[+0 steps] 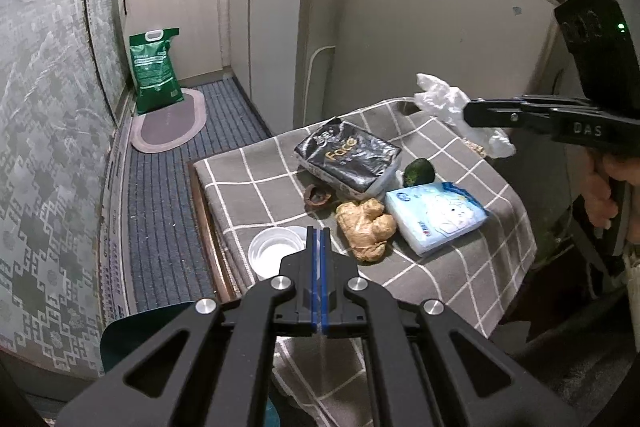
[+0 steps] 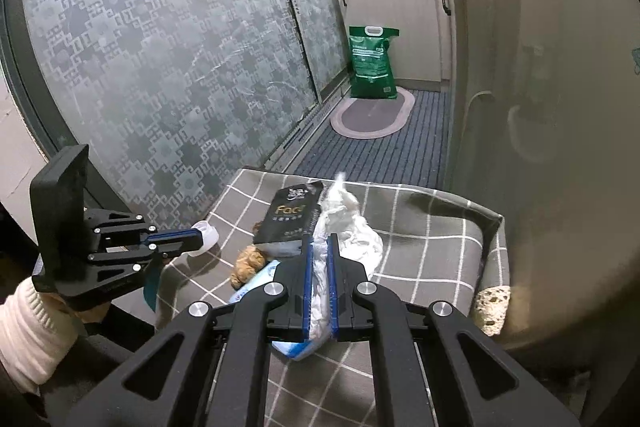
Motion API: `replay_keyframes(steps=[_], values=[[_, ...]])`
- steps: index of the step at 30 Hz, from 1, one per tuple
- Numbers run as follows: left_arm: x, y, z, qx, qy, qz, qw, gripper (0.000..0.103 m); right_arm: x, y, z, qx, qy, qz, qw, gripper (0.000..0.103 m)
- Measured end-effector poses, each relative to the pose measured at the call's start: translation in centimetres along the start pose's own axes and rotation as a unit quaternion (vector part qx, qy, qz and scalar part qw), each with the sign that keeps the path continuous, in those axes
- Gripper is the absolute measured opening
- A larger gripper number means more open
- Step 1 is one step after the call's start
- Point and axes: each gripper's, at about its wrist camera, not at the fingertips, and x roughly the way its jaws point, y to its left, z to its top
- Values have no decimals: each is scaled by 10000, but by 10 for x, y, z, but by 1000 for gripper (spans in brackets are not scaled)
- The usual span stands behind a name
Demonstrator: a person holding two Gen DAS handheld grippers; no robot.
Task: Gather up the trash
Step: 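Carry the tissue with the right tool over the teal bin and release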
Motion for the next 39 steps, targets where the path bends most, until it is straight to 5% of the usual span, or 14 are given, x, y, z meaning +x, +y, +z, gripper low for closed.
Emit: replay_keyframes(steps=[6,21,39], values=[[-19,-6,3,8,-320,-243,9992,1,-2,12,5,-93,-69,35,9999,6],[-50,23,-21,-193,-391,94,9990,1,22,81,18,-598,75,512,9969,6],[-59,113,-97,-1007,351,767,9913,1,101,193,11,-1298,833,1142,9814,6]])
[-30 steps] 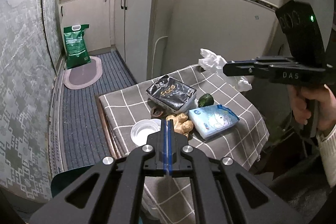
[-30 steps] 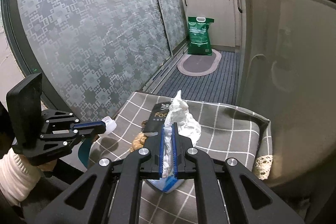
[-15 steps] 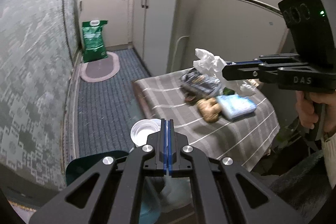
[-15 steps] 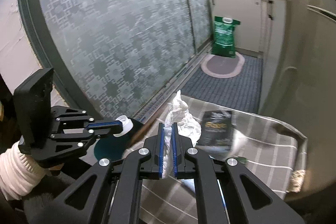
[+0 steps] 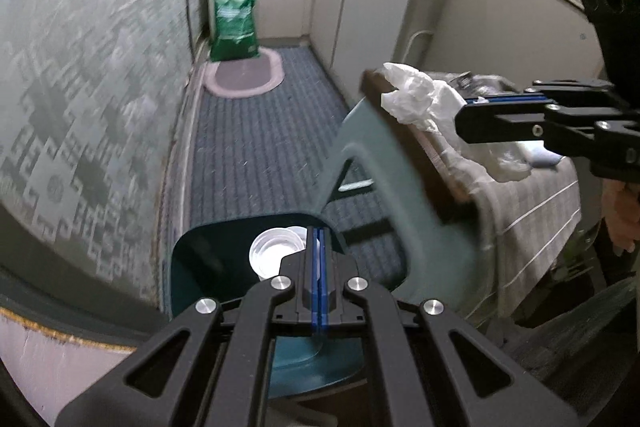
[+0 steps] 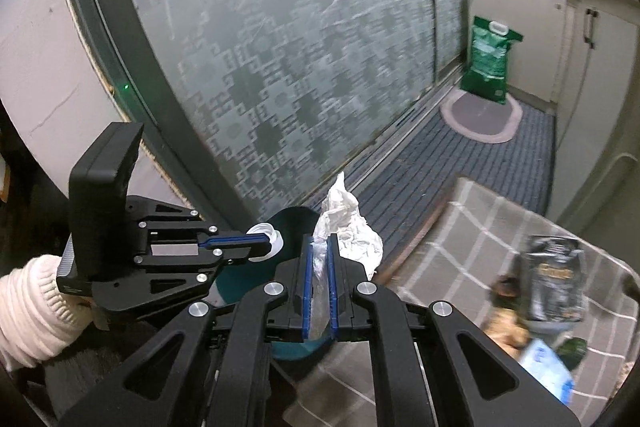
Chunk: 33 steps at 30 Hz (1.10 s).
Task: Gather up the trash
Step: 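Carry the tissue with the right tool over the teal bin and release, then return the right tool to the table and grasp the blue-and-white diaper pack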
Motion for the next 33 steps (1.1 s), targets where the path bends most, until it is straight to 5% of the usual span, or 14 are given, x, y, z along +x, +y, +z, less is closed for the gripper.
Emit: replay_keyframes(steps=[18,20,22,23,33], values=[[-11,50,-28,-344,220,278,9988,1,98,63,1,-411,985,283,9939,8],[-14,53,-27,-374,196,276,9987,1,103,65,0,-368,1051,309,9933,16],[-14,56,-28,-396,205,275,9986,1,107,66,0,-315,1083,311,9931,46],[-14,57,-29,-400,224,278,9986,1,109,67,0,-296,1095,324,9930,50],[-4,60,-37,-389,432,216,9981,2,92,51,14,-15,730,82,9973,55]])
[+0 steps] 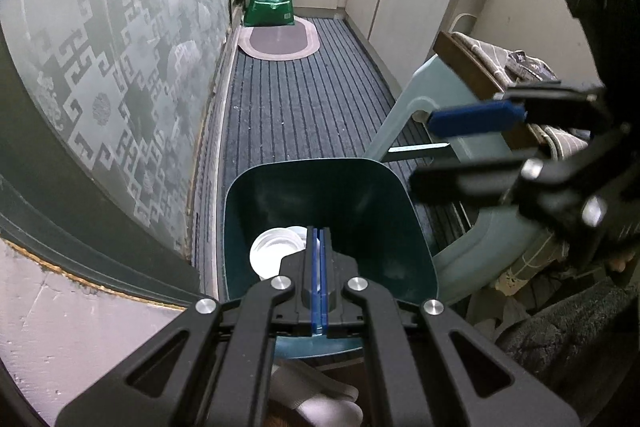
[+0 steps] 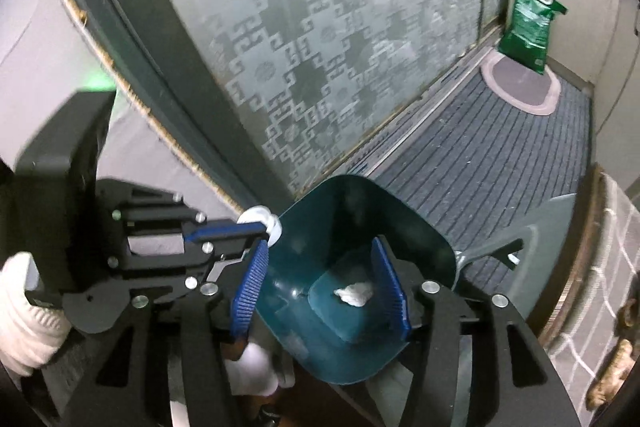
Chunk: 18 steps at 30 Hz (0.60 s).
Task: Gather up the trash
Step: 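Return the right tool to the table and grasp the blue-and-white diaper pack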
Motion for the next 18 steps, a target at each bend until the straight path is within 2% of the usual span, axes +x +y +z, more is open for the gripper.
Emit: replay_keyframes(steps=[4,7,9,18], values=[[6,-4,1,39,83,-40,10000,2,-15,-8,2,100,-179,-90,9997,55],[12,-8,1,42,188,-62,9998,7,-26,-15,3,179,-312,-107,9993,55],[14,-9,2,41,217,-67,9997,8,-32,-19,4,206,-377,-125,9990,56],[16,-25,13,140,166,-87,9997,9,-53,-30,-1,262,-559,-181,9979,56]])
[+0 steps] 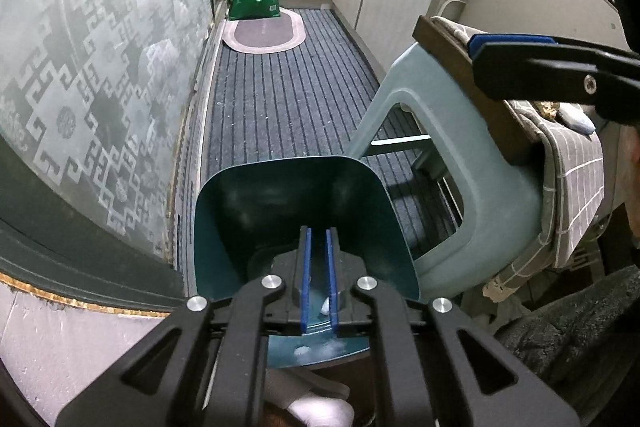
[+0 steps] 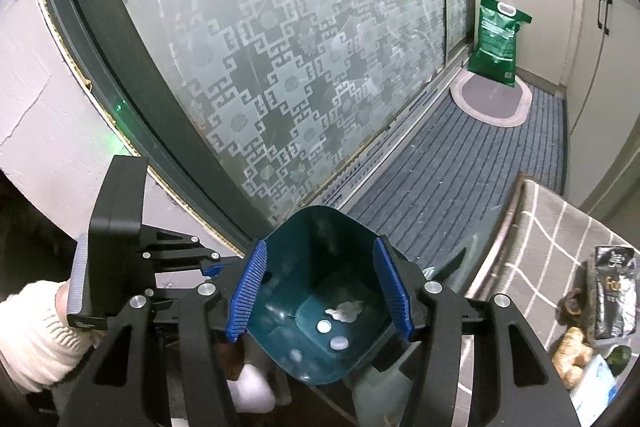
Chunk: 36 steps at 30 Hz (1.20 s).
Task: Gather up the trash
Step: 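Return the right tool to the table and grasp the blue-and-white diaper pack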
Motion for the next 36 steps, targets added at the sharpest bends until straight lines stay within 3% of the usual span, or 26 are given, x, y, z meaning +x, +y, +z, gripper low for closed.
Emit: replay_keyframes(steps=[7,14,22,29,33,36], values=[[-10,-11,10,-10,-242,0,9997,18,-21,-19,-5,146,-171,-131,9997,56],[-34,-40,33,32,-796,-278,9964,34,-52,-48,-18,335,-395,-359,9980,58],[-46,-85,50,338,-1094,-565,9918,44,-98,-87,-38,685,-782,-700,9921,71],[-40,-112,61,496,-1133,-667,9901,53,-114,-109,-58,875,-837,-1048,9871,82],[-35,-120,66,515,-1155,-624,9900,55,-118,-118,-75,1123,-885,-1544,9776,90],[-33,-121,67,494,-1139,-618,9903,56,-116,-119,-89,1282,-873,-1785,9716,90]])
